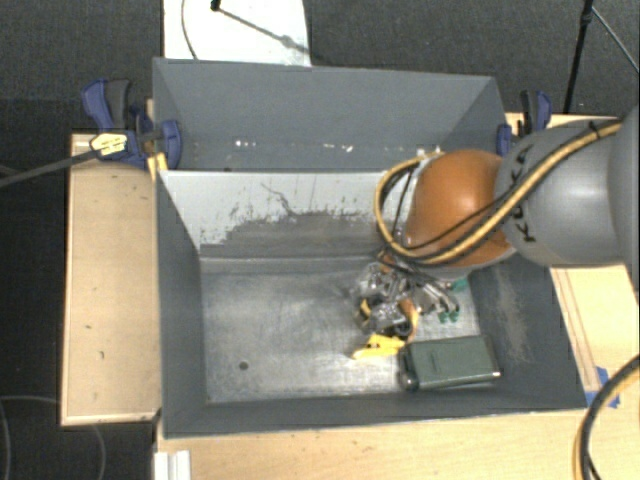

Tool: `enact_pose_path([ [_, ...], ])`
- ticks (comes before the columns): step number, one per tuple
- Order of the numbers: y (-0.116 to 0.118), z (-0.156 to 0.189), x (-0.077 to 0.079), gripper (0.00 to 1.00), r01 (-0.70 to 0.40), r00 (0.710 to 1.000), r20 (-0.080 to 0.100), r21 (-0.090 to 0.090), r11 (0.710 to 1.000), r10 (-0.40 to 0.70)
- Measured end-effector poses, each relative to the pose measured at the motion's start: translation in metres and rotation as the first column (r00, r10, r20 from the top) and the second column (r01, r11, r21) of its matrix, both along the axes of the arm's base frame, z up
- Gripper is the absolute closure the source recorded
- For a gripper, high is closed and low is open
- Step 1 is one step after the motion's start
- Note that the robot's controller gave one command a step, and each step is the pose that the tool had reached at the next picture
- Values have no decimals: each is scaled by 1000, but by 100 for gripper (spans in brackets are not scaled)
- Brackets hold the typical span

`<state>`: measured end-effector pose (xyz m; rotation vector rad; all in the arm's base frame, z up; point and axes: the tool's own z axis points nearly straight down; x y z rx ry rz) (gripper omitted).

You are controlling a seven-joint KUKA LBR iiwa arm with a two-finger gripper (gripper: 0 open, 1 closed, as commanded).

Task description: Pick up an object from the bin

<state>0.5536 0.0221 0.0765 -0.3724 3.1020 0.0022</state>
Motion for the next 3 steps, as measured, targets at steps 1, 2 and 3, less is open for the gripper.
enact_pose_path([
  [1, 16, 35, -6, 100, 32, 999, -8, -3, 999, -32],
  [2, 45, 2, -7, 100, 38, 999, -9, 1, 999, -38],
  [3, 30, 57, -10, 100, 60, 998, -21, -4, 998, -60],
])
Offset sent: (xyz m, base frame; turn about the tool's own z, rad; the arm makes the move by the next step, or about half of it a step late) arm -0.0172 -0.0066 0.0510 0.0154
